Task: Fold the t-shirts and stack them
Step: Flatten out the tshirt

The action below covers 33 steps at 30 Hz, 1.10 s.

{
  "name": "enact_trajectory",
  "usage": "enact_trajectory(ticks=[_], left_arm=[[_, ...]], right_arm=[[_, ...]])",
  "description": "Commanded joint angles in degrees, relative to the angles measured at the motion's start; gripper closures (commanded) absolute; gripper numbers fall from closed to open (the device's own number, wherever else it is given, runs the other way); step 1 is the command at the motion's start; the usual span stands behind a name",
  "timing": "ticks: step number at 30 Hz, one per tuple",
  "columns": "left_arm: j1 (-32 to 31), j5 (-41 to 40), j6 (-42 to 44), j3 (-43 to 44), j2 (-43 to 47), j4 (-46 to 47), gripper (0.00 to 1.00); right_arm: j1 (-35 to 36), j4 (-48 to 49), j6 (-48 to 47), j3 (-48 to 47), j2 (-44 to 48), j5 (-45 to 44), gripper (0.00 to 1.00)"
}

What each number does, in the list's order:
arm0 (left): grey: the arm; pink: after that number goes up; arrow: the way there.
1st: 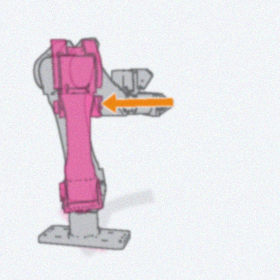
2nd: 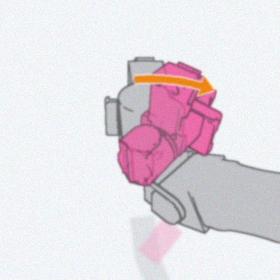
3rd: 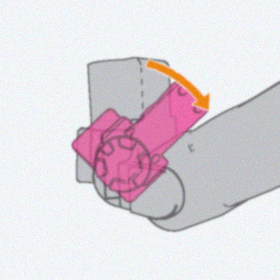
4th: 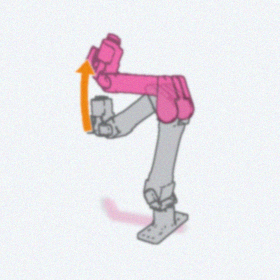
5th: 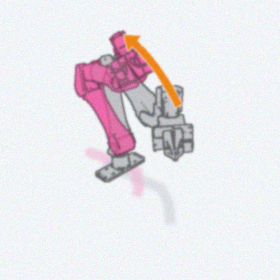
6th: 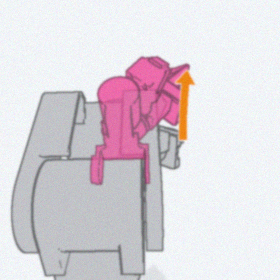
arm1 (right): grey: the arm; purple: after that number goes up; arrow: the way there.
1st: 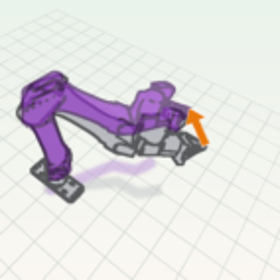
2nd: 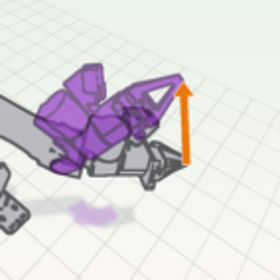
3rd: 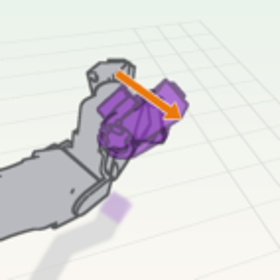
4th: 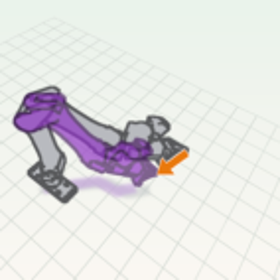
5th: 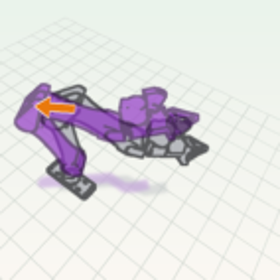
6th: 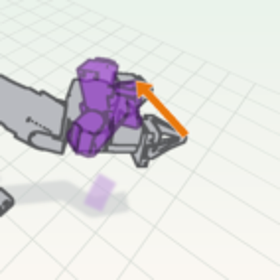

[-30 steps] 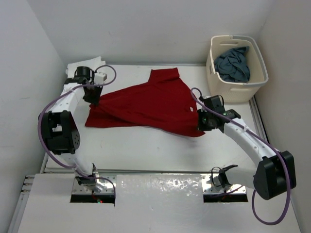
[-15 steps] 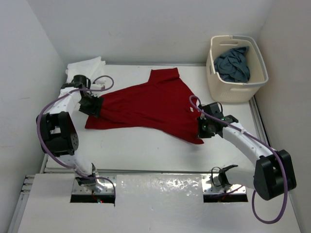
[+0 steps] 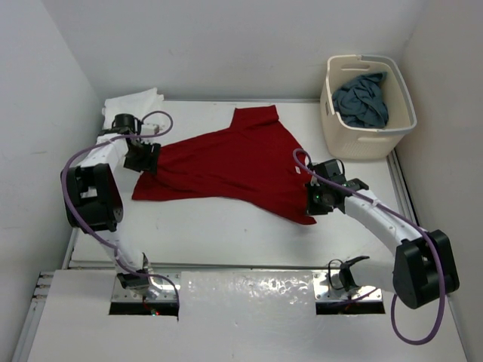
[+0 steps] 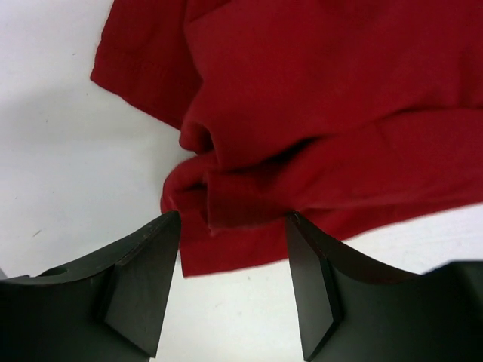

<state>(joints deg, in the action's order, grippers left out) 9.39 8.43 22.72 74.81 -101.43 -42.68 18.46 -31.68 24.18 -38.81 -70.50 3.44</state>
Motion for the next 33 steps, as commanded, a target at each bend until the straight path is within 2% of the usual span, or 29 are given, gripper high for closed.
enact_trajectory(ticks=[1,4,7,8,10,16,23,29,33], left_arm=[[-0.07,-0.61,-1.71,2.62,-1.23,3.56,0.46],[0.02,1.42,-2.24,2.98,-1.58,4.52,0.56],[0.02,2.03,-2.33,2.71,-1.67,5.58,0.74],[0.02,2.12,-2.42,2.98,-1.84,5.32,0.83],[0.02,2.30,-2.15,3.07,-1.50,4.62,0.94],[0.02,0.37,0.66,2.98,3.16,0.58,1.00],[0.10,1.59,3.21,3.15,6.42,-4.52,1.00],[0.10,3.35,3.82,5.88,6.06,-8.38,1.00],[0.02,3.44,3.39,7.45,5.98,-6.38,1.00]], right_arm=[[-0.26,1.18,-0.28,-0.74,-0.16,-0.63,1.00],[-0.26,1.27,-0.28,-0.48,-0.34,-0.89,1.00],[-0.26,1.36,-0.19,-0.39,-0.78,-0.81,1.00],[-0.26,1.27,-0.28,-0.57,-0.95,-0.72,1.00],[-0.26,0.83,-0.37,-0.83,-0.96,-0.89,1.00],[-0.53,0.22,-1.07,-1.80,-0.87,-1.33,1.00],[-3.86,1.62,0.51,1.54,0.71,4.11,1.00],[-4.57,0.57,0.25,0.66,0.89,4.91,1.00],[-5.71,3.45,0.95,0.49,1.07,5.70,1.00]])
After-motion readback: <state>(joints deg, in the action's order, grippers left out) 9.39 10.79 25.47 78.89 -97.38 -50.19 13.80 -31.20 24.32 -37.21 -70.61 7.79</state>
